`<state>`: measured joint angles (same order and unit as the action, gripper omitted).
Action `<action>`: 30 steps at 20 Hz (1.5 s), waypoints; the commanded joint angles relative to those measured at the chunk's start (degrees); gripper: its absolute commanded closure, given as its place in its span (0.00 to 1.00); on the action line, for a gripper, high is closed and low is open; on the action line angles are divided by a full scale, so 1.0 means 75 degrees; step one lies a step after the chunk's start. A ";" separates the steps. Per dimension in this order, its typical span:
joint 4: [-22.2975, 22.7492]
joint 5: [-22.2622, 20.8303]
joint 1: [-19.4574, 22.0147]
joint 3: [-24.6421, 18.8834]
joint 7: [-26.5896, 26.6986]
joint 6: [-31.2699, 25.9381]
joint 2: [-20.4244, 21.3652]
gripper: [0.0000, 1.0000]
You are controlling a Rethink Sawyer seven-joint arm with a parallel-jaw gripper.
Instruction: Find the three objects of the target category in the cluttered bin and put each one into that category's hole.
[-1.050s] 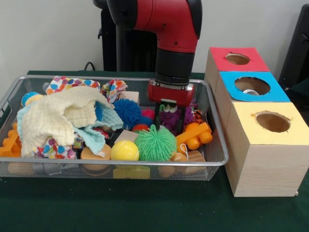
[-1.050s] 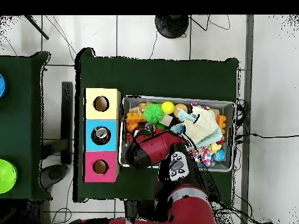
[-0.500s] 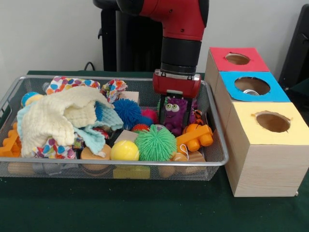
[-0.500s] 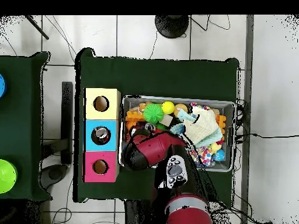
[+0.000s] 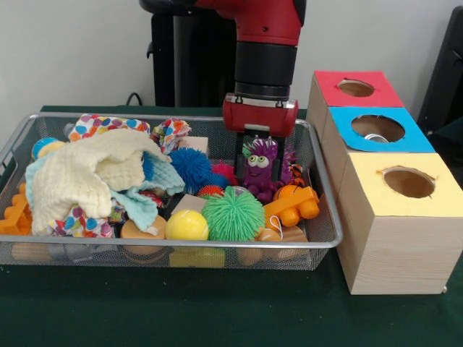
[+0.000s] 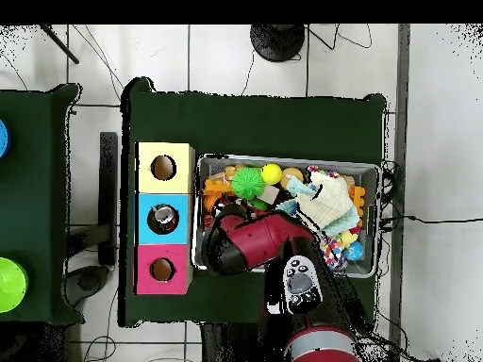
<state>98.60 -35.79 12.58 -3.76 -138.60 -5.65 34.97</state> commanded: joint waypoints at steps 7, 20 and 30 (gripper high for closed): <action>0.0198 -0.0415 -0.0665 0.0318 -0.0098 0.0122 -0.0386 0.00; 0.0690 -0.0346 -0.0728 0.0365 -0.0054 0.0091 -0.0082 0.00; 0.0945 -0.0322 -0.0688 0.0325 -0.0083 0.0164 0.0041 0.00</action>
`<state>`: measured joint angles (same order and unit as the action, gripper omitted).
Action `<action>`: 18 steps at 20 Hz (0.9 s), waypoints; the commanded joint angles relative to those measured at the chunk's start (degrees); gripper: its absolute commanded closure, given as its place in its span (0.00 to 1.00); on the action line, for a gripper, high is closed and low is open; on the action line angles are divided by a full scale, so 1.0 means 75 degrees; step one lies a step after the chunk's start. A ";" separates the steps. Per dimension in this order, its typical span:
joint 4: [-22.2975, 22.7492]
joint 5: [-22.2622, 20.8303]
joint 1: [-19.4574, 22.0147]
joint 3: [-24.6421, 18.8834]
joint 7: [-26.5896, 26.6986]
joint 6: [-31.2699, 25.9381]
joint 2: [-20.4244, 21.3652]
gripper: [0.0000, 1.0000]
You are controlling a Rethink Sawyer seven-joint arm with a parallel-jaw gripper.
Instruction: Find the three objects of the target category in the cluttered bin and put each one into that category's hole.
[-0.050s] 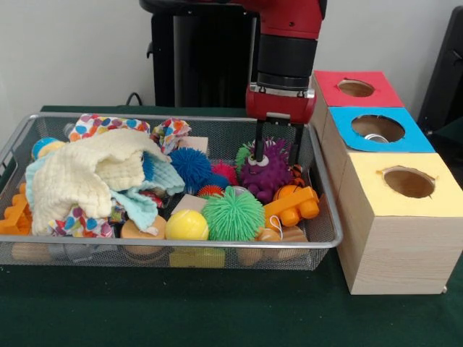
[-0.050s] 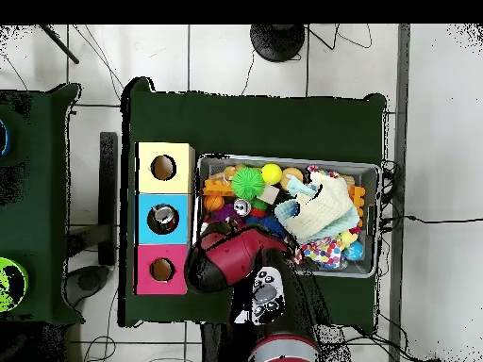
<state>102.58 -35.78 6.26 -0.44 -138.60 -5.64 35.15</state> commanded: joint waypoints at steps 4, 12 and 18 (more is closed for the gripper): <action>0.0252 -0.0375 0.0168 -0.0122 0.0026 0.0092 -0.0097 0.00; -0.0656 -0.0396 -0.0504 0.0787 -0.0320 0.1023 -0.1248 0.00; -0.1255 -0.0215 -0.0353 0.0654 -0.0133 0.1206 -0.1734 0.00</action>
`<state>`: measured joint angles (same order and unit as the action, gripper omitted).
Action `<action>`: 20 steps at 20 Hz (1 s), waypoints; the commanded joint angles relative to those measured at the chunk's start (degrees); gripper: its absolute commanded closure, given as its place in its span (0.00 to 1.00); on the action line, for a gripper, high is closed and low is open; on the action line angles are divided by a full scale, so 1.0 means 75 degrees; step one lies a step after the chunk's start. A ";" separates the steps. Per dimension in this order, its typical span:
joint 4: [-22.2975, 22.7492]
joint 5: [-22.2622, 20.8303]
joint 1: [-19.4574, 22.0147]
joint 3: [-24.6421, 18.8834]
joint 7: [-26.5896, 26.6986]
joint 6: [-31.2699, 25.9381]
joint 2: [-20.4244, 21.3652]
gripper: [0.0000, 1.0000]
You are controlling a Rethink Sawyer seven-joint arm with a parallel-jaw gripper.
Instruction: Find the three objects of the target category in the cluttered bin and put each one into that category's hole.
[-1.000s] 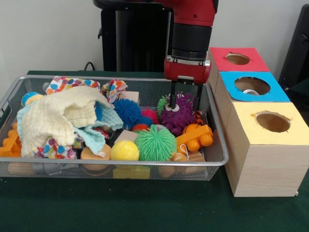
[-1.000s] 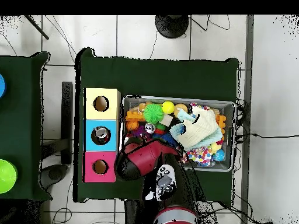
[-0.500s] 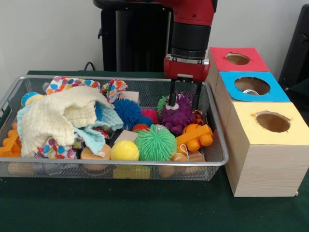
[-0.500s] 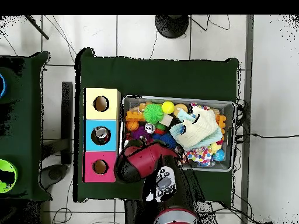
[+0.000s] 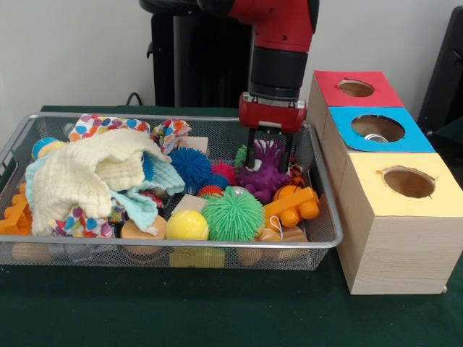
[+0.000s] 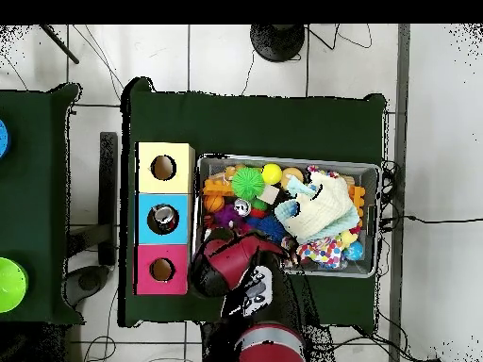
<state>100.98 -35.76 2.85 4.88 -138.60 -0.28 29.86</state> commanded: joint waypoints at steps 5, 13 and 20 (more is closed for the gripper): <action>-0.1027 -0.0186 0.0220 -0.0152 -0.0066 0.0425 -0.0963 0.00; -0.0926 -0.0104 0.0432 -0.0360 -0.0037 0.0102 -0.0766 0.00; -0.0853 -0.0049 0.0591 -0.0575 0.0035 -0.0140 -0.0677 1.00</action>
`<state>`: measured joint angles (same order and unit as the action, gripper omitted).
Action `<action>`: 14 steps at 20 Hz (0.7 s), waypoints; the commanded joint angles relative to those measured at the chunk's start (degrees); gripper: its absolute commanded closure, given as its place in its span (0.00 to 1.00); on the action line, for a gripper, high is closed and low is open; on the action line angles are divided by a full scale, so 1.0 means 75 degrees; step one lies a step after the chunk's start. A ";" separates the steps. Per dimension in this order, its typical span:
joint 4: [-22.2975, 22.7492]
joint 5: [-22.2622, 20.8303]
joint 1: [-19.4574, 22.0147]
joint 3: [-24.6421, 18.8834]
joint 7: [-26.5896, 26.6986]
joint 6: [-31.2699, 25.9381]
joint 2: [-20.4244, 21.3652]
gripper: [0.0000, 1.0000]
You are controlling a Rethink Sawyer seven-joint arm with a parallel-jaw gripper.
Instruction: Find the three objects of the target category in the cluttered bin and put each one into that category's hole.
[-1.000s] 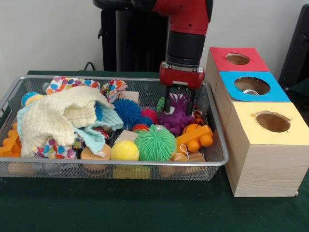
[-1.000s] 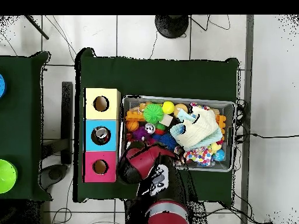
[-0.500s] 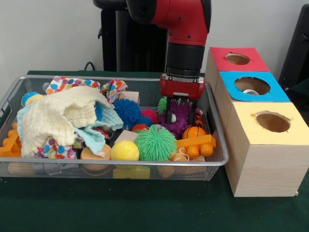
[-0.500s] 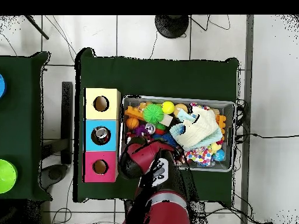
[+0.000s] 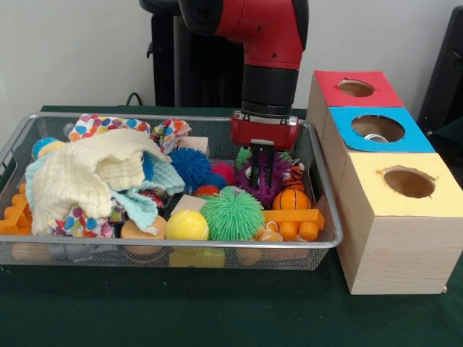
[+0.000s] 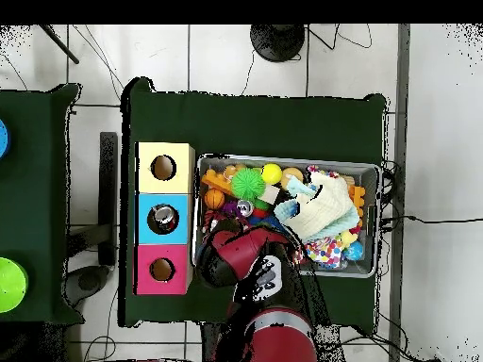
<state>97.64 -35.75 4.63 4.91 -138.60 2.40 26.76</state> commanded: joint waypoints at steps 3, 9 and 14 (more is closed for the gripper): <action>-0.0399 -0.0041 0.0378 -0.0596 0.0046 -0.0544 -0.0238 1.00; -0.0176 0.0092 0.0375 -0.0636 -0.0035 -0.0684 0.0118 1.00; 0.0862 0.0654 0.1033 -0.1542 0.0573 -0.2271 0.1802 1.00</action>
<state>99.21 -34.65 7.57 1.56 -138.60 -0.85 31.28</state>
